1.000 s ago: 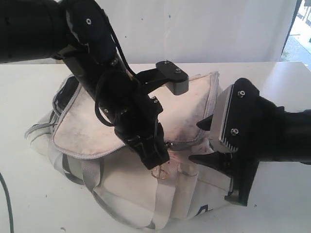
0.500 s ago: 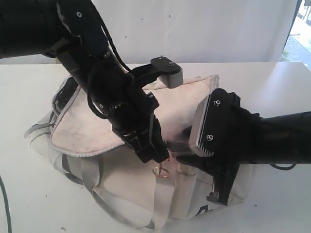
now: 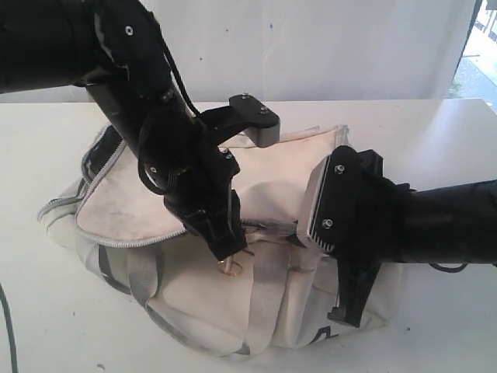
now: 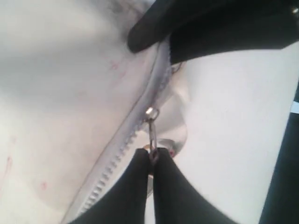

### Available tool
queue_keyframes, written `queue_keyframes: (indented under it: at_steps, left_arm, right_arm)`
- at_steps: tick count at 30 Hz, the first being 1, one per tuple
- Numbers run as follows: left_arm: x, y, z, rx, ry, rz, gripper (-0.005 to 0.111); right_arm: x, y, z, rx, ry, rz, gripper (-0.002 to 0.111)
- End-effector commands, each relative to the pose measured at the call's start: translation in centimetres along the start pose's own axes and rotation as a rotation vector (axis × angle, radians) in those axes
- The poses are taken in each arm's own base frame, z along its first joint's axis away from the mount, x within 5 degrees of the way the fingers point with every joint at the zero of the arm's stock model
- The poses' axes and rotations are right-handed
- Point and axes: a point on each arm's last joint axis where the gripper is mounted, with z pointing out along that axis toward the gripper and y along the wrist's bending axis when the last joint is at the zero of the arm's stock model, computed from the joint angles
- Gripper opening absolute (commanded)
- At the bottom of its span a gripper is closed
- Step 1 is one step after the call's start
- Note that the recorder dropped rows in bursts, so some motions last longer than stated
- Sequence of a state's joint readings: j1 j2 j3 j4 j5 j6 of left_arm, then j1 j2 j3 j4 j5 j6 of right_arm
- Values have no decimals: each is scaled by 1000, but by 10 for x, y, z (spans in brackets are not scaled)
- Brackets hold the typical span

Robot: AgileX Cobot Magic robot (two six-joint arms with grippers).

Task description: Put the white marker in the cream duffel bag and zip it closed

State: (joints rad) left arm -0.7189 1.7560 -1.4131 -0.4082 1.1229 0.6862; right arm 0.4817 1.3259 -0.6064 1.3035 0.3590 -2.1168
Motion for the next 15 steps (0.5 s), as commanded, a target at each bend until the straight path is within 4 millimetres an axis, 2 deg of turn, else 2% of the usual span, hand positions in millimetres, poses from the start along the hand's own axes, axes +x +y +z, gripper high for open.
queue_keyframes:
  at_steps: [1,5,8,12,15]
  left_arm:
    - [11,2,-16,-120,74,-16,0]
    - [21,14,-30,-191,98,-63,0]
    - [38,38,-43,-241,114,-186,0]
    - [73,77,-64,-311,143,-329,0]
    - [108,108,-85,-472,200,-499,0]
  right_arm:
    - [-1,-8,-9,96,17,-7,0]
    - [-3,-11,-15,136,13,1,0]
    - [-3,-13,-17,166,20,20,0]
    - [0,-18,-18,219,49,26,0]
    - [3,-22,-20,276,83,39,0]
